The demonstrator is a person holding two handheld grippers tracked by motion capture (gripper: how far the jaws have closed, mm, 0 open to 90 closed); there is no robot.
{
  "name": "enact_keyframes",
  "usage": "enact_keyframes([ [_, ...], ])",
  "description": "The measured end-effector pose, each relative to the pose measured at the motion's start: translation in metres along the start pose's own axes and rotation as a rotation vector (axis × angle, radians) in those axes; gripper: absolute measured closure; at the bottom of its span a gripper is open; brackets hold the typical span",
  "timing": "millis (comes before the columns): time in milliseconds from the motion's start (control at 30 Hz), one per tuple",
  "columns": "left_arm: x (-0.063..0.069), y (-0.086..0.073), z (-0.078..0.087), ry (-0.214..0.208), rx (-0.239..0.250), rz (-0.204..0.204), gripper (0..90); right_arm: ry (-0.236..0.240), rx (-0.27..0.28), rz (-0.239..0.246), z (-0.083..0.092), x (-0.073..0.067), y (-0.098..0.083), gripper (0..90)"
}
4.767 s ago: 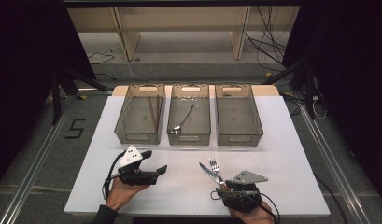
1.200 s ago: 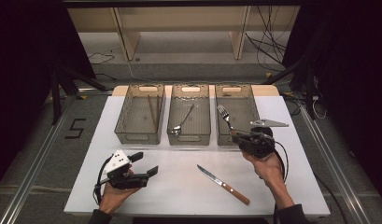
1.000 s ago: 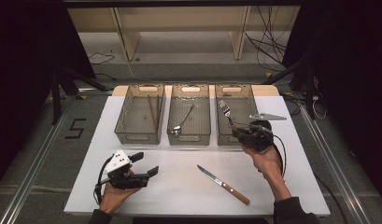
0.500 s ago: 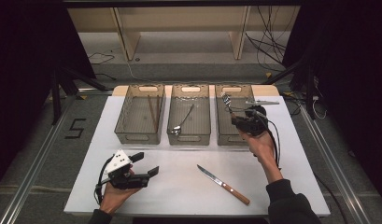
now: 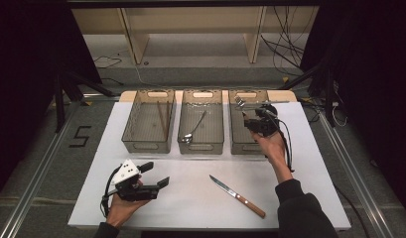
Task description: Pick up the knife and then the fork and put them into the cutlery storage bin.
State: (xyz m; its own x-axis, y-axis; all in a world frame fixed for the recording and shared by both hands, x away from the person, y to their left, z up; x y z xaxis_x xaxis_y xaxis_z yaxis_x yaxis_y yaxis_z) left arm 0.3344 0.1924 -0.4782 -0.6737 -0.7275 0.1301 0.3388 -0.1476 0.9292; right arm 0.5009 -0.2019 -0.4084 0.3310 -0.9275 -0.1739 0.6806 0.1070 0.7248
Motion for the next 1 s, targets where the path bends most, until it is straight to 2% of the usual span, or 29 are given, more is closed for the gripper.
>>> enact_keyframes([
  [433, 0.0, 0.0, 0.0, -0.001, -0.006, -0.008, 16.3, -0.007, -0.029, -0.012, -0.015, -0.004, 0.002, 77.0],
  [767, 0.001, 0.0, 0.0, -0.003, -0.007, -0.006, 16.3, -0.023, -0.047, -0.03, -0.024, -0.001, 0.001, 76.2],
  [800, 0.0, 0.0, 0.0, -0.002, -0.006, -0.008, 16.4, -0.02, -0.045, -0.033, -0.025, -0.001, 0.0, 74.6],
  [900, 0.0, 0.0, 0.0, -0.002, -0.006, -0.006, 16.3, -0.003, -0.028, -0.046, -0.024, -0.001, 0.002, 55.1],
  [1000, 0.0, 0.0, 0.0, -0.003, -0.006, -0.007, 16.3, -0.004, -0.01, -0.036, -0.019, -0.002, 0.004, 48.7],
])
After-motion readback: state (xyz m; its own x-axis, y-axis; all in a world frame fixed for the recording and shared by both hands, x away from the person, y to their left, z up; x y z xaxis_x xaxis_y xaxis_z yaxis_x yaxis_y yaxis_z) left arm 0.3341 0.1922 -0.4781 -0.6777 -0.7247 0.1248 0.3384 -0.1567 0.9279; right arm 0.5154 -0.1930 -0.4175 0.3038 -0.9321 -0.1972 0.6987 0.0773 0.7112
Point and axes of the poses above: each handheld gripper's, and its own axes: z roughly backward along the jaws, y roughly out of its top, x roughly to its right, the point moved 1 cm from there along -z, roughly forward along the jaws
